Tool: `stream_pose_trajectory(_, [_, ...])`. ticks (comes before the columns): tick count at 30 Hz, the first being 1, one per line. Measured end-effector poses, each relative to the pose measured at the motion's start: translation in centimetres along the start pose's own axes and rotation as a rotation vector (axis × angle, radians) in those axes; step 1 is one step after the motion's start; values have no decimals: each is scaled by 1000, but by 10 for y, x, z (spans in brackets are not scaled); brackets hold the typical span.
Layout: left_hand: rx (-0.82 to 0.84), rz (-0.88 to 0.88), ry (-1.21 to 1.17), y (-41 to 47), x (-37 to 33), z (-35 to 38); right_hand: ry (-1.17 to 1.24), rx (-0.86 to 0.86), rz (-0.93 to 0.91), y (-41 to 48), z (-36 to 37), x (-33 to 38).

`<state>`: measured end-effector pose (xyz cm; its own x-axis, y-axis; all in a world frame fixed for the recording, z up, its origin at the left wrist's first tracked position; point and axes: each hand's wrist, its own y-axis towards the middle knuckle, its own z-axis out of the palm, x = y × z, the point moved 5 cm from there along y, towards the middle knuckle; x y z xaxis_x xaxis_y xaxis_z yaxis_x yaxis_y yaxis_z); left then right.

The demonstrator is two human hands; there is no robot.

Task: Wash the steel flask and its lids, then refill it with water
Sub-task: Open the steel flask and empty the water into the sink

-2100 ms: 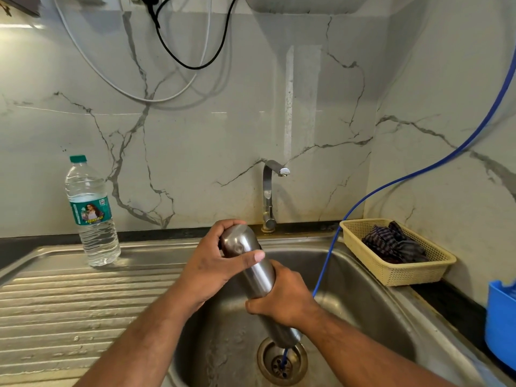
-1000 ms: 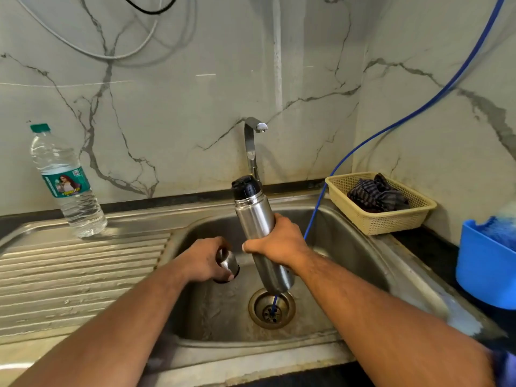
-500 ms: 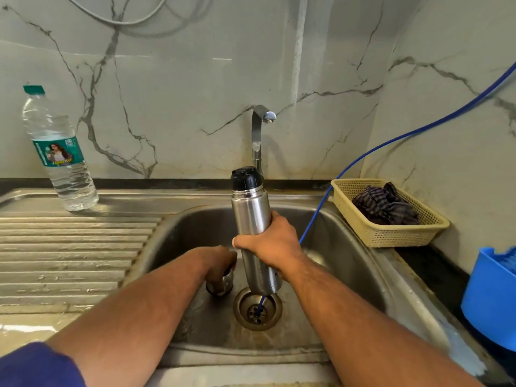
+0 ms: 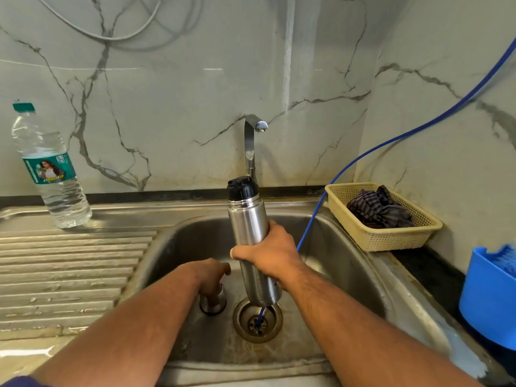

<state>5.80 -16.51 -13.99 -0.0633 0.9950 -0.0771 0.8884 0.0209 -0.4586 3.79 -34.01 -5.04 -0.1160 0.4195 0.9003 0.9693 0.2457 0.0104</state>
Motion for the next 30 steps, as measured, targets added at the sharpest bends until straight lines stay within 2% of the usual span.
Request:
stream_pose_trajectory(2, [-102, 34, -98, -5, 2, -10, -13, -7, -2, -2, -1, 1])
stream_pose_trajectory(5, [-403, 139, -313, -21, 4, -48, -34, -12, 2, -1, -1, 0])
stream_pose_trajectory(6, [-521, 167, -470, -30, 6, -64, -39, -14, 7, -1, 0, 0])
stream_pose_trajectory(8, [-698, 260, -949, -54, 8, -91, -53, -23, 22, 0, 0, -1])
stream_pose_trajectory(10, [-698, 407, -1343, -70, 7, -106, -51, -29, 38, 0, 0, -2])
stream_pose_trajectory(11, [-661, 488, -1416, -76, 3, -112, -39, -21, 47, 0, 1, -3])
stream_pose_trajectory(14, [-554, 629, -1360, -86, -15, -115, 9, 29, 85, 1, 6, -5])
stream_pose_trajectory(23, [-423, 771, -1351, -100, -41, -122, -23, 148, 73, 1, 17, -5])
stream_pose_trajectory(26, [-430, 768, -1355, -102, -41, -123, -17, 161, 63, 2, 19, -6])
stream_pose_trajectory(30, [-525, 705, -1306, -102, -44, -123, -29, 131, 65, 3, 20, -7])
